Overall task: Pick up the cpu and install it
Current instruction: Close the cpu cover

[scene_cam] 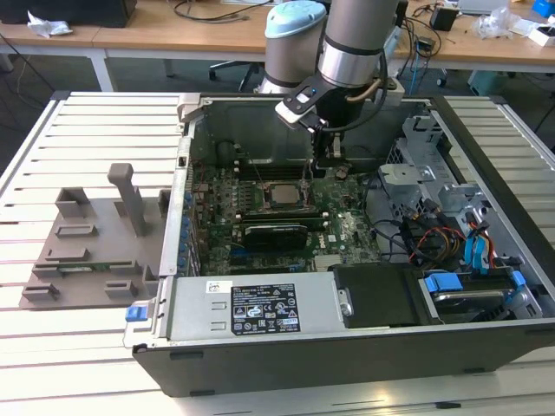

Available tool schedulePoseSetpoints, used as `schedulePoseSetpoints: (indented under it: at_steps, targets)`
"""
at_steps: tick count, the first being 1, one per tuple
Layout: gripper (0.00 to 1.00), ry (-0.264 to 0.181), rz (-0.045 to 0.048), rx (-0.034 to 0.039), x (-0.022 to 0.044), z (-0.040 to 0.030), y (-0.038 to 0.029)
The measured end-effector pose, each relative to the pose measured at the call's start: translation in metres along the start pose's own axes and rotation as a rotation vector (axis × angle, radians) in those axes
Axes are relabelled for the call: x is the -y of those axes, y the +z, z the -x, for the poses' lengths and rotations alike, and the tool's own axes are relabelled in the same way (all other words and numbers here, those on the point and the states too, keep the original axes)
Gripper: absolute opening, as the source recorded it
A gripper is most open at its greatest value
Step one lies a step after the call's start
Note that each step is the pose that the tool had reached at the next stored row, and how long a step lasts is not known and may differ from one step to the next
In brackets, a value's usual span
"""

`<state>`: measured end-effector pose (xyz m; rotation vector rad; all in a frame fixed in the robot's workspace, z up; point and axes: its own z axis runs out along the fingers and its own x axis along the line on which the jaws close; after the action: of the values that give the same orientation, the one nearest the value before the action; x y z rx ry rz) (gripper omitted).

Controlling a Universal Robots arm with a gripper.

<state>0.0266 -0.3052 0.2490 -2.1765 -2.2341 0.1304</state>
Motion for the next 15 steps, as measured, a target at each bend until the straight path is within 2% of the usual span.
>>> schedulePoseSetpoints:
  at_steps: [8, 15]
  targets:
    - [0.10, 0.000, 0.0000, 0.0000, 0.0127, -0.0004, 0.0014]
    - [0.10, 0.000, 0.0000, 0.0000, 0.0203, -0.0007, 0.0028]
